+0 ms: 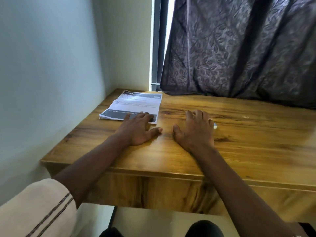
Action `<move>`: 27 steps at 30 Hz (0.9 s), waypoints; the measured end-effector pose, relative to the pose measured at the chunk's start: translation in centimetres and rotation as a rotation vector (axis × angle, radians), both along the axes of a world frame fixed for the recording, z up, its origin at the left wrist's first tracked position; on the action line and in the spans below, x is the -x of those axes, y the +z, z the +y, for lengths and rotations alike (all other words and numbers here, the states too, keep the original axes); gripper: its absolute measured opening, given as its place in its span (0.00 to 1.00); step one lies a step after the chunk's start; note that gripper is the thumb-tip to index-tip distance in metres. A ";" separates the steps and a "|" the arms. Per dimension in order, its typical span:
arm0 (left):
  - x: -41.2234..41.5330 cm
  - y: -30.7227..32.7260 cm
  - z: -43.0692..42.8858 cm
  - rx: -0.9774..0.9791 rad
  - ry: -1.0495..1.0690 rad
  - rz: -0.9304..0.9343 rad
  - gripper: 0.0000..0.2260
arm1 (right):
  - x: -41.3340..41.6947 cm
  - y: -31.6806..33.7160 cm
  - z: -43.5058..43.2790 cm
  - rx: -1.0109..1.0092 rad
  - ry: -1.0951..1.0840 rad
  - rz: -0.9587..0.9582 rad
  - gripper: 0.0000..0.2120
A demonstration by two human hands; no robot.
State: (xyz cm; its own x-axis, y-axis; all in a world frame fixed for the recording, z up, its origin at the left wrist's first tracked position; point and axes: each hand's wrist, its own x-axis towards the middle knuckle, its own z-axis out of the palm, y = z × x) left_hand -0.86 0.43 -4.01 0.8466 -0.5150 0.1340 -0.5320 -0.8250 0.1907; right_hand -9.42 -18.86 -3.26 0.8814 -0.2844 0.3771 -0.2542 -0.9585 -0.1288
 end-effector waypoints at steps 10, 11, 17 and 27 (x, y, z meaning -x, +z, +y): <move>-0.2 -0.2 -0.2 0.025 0.014 -0.083 0.35 | -0.6 -1.0 -2.0 -0.333 0.076 -0.017 0.24; -0.2 -0.2 -0.2 0.023 0.014 -0.091 0.35 | -0.9 -1.2 -2.3 -0.361 0.081 -0.040 0.21; 0.1 0.1 -0.4 0.030 -0.002 -0.171 0.34 | -1.8 -1.5 -3.3 -0.394 0.081 -0.158 0.16; -1.3 1.9 -6.6 0.109 -0.389 -0.216 0.31 | -1.6 -0.8 -3.2 -0.500 0.024 -0.244 0.06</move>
State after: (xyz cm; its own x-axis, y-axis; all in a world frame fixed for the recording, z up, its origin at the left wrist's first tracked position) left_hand 0.40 -6.21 -2.13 0.5395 -0.7624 0.3574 -0.8357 -0.5368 0.1163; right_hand -7.78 -22.03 -4.07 0.7941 -0.4616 0.3954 -0.1387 -0.7710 -0.6216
